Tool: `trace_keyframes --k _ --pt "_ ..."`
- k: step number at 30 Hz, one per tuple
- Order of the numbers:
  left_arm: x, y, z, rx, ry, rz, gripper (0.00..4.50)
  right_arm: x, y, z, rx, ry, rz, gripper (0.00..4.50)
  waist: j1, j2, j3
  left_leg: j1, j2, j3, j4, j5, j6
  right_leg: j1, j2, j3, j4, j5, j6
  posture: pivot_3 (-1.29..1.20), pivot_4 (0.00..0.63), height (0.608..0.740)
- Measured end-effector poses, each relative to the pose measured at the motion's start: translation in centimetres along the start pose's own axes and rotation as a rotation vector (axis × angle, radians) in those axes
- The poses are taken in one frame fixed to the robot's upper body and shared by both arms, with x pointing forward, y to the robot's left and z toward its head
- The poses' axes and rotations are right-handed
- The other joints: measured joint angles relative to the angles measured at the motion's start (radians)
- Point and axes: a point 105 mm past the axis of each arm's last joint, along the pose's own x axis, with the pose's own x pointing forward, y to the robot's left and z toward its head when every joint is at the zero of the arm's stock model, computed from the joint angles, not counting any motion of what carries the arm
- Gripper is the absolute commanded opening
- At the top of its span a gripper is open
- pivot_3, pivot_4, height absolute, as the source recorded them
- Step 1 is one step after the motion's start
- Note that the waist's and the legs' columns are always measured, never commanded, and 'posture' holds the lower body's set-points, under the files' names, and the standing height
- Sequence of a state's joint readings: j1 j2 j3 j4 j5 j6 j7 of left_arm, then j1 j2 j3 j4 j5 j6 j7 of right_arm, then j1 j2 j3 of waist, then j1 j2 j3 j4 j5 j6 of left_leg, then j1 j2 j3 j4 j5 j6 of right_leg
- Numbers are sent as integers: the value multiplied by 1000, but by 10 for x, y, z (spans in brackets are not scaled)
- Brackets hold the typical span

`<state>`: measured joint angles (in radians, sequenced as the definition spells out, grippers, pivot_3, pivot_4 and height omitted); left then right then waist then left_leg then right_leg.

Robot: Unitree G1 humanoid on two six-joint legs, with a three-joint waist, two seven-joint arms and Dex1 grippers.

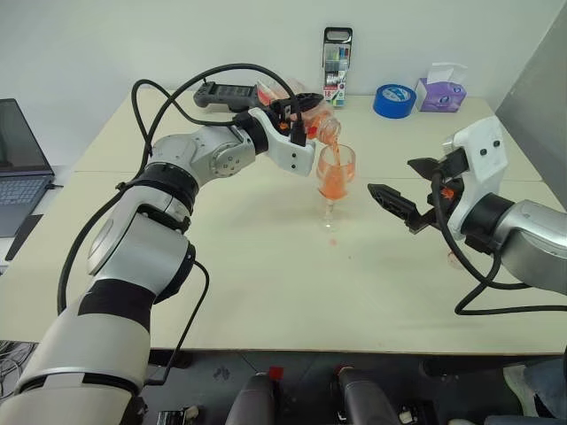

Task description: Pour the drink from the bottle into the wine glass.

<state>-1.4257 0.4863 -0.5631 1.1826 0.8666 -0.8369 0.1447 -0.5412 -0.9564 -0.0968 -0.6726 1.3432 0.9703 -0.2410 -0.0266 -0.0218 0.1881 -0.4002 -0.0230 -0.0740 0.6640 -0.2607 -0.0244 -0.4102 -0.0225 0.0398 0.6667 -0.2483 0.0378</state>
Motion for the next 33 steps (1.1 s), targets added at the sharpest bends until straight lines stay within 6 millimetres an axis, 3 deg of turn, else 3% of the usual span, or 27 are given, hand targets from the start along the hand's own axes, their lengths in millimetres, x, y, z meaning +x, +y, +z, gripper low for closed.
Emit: trace_keyframes --k 9,20,29,33 --pt "1 0 1 -6 -3 -2 1713 1 -1 -1 -9 1 -8 4500 0 0 0 0 0 0 0 0 0 0 0 0 0 0 0 0 150 740" --pt "-1 -2 -3 -144 25 0 1707 2 3 5 -19 -17 17 4500 -1 0 0 0 0 0 1 0 0 -1 0 0 2 0 0 0 150 740" --pt "-5 -5 -17 -607 111 101 1706 8 6 22 -10 -80 76 4500 -3 0 0 1 0 0 2 0 0 -3 0 1 8 -1 1 0 150 740" --pt "-15 -9 -34 -915 180 226 1691 13 10 43 -9 -155 121 4500 -5 0 0 -1 0 -1 2 0 0 -8 0 4 12 -1 1 0 150 740"
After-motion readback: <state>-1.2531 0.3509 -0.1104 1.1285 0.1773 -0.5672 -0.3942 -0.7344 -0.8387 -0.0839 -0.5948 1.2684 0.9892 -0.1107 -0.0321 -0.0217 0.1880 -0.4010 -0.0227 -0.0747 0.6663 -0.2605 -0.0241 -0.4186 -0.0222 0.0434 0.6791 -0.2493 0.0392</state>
